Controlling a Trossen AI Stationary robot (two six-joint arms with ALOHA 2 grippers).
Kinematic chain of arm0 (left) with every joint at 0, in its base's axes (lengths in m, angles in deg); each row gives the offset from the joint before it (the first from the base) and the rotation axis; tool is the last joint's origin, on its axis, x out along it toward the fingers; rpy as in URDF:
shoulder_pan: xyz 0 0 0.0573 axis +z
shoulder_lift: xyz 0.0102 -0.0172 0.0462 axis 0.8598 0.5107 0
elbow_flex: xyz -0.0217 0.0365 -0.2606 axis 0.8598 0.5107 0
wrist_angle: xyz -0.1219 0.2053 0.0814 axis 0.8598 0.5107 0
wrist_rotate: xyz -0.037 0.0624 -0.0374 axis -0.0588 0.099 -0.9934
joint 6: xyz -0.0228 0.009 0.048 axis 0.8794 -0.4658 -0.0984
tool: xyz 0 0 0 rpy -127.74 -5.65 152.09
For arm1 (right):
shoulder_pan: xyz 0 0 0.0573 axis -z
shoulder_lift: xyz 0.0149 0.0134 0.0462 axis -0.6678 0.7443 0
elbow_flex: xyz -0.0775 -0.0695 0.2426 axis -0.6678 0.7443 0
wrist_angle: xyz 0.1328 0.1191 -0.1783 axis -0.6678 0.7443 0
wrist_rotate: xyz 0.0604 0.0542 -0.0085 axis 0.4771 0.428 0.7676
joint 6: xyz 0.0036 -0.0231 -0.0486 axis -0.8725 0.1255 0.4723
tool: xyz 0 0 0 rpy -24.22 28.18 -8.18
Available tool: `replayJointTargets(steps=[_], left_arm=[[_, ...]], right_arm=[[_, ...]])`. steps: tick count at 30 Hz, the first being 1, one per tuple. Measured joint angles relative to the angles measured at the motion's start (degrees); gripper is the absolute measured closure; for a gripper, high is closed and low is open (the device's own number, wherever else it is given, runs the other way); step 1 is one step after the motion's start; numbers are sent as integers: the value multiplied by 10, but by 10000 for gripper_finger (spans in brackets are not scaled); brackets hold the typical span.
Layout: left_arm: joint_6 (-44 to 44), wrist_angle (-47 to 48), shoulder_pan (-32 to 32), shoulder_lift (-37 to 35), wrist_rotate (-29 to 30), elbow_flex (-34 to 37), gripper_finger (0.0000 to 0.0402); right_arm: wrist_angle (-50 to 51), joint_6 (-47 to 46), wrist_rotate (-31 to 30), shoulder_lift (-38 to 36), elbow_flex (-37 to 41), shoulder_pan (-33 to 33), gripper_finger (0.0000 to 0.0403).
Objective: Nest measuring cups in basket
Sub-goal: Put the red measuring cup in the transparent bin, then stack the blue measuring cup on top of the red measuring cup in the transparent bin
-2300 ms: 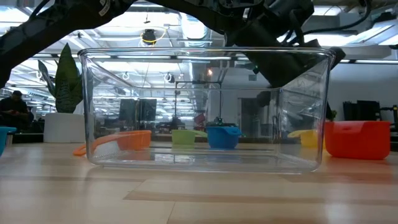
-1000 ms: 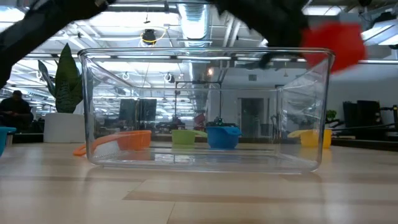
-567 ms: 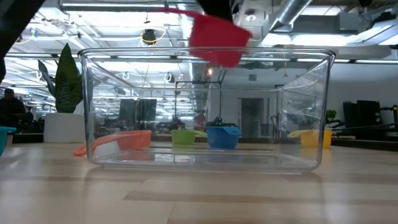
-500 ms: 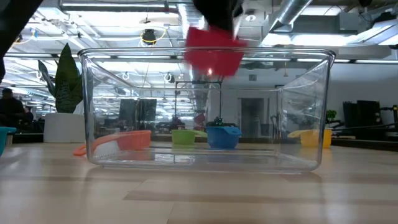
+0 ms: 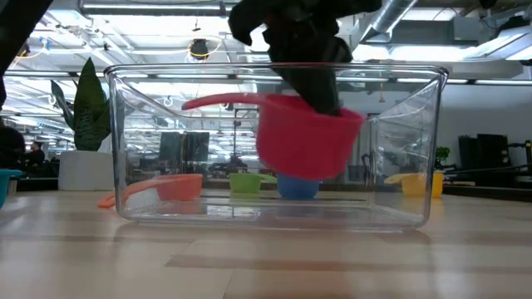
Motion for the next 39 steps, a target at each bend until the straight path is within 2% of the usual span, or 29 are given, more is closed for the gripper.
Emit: replayJointTargets(steps=[5, 10, 18, 21, 27, 30, 33, 39], left_arm=[[-26, -6, 6, 0, -19, 9, 399], [-34, -5, 15, 0, -57, 9, 370], [-55, -1, 18, 0, -54, 9, 339], [-55, 20, 24, 0, -19, 3, 336], [-29, 105, 56, -13, 12, -101, 335], [-8, 142, 74, -13, 47, -163, 335], [32, 154, 108, -14, 66, -179, 335], [140, 147, 195, 21, -19, -177, 335]], right_arm=[[-1, -10, 0, 0, 0, 0, 377], [-3, -10, 0, 0, 0, 0, 377], [-3, -15, 0, 0, 0, 0, 377], [-3, -14, 0, 0, 0, 0, 377], [-3, -14, 0, 0, 0, 0, 377], [-3, -14, 0, 0, 0, 0, 377], [-3, -15, 0, 0, 0, 0, 377], [-3, -14, 0, 0, 0, 0, 377]])
